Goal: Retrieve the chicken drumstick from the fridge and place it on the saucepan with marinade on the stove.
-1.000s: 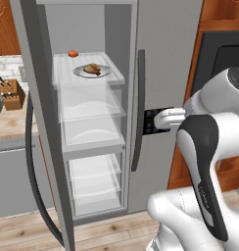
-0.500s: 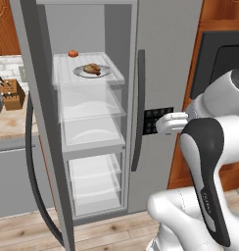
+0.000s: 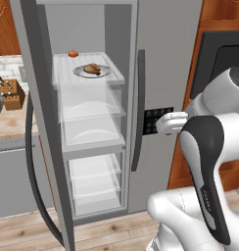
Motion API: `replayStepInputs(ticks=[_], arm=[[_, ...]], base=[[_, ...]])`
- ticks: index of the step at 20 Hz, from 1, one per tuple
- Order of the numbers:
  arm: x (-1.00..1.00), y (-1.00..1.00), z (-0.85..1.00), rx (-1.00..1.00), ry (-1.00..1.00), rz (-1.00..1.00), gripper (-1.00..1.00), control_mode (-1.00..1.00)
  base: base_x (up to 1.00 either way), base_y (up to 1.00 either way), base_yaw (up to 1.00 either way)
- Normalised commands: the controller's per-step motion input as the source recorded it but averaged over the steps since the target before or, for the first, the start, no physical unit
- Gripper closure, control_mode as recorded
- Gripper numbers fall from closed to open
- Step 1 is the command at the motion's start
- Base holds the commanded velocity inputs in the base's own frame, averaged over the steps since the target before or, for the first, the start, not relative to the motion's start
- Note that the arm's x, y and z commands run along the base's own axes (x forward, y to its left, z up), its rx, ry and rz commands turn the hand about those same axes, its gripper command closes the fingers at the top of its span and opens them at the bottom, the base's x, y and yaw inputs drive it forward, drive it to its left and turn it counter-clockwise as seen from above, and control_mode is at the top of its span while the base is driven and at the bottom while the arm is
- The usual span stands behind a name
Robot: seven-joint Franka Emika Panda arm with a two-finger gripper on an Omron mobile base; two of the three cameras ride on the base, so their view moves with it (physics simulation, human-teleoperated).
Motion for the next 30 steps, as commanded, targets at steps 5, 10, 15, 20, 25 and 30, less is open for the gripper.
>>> replayStepInputs(ticks=[5,10,15,20,25,30], arm=[[0.00,0.07,0.00,-0.02,0.00,0.00,-1.00,-1.00],[0.00,0.15,0.00,-0.02,0.01,0.00,-1.00,-1.00],[0.00,0.04,0.00,0.00,0.02,0.00,-1.00,-1.00],[0.00,0.00,0.00,0.00,0.00,0.01,-1.00,1.00],[0.00,0.00,0.00,0.00,0.00,0.00,-1.00,1.00],[0.00,0.00,0.00,0.00,0.00,0.00,-1.00,1.00]], base=[[0.00,0.00,0.00],[0.00,0.00,0.00],[0.00,0.00,0.00],[0.00,0.00,0.00],[0.16,0.06,0.01],[0.38,0.15,0.00]])
